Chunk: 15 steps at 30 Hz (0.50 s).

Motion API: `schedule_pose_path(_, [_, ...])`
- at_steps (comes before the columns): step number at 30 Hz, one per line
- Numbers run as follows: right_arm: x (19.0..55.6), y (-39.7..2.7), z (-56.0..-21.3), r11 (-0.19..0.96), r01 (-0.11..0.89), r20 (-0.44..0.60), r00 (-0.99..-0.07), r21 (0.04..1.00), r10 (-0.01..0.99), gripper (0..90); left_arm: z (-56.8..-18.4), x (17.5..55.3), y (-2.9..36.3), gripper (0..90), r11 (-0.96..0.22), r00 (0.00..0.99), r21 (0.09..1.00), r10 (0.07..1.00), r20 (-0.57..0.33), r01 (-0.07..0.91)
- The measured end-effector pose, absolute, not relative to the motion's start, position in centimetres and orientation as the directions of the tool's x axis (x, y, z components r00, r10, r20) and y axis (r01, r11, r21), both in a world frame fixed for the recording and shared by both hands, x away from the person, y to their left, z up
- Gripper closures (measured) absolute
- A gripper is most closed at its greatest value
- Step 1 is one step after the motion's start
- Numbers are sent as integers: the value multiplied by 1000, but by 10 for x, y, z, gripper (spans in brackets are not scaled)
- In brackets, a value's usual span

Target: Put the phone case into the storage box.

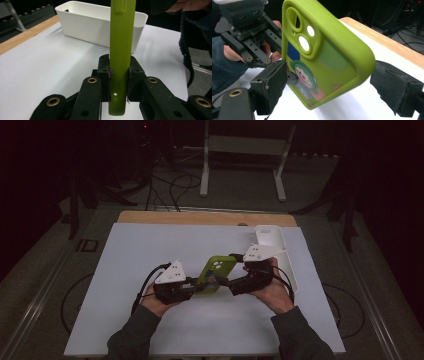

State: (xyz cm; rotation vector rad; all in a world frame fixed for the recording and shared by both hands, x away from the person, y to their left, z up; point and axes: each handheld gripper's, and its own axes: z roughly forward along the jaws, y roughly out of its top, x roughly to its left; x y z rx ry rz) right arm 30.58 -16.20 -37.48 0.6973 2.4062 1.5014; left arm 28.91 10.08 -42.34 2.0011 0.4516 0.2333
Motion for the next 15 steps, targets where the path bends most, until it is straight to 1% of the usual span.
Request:
schedule_pose_path(7, [307,-166,-374,332,306,91,-842,892,531,106,-423,289,101,778,-399,897,891,441,-20,215])
schedule_pose_path(15, [308,-169,-374,288,331,121,-819,899,561,95,-423,290,101,778,-396,880,891,475,-7,221])
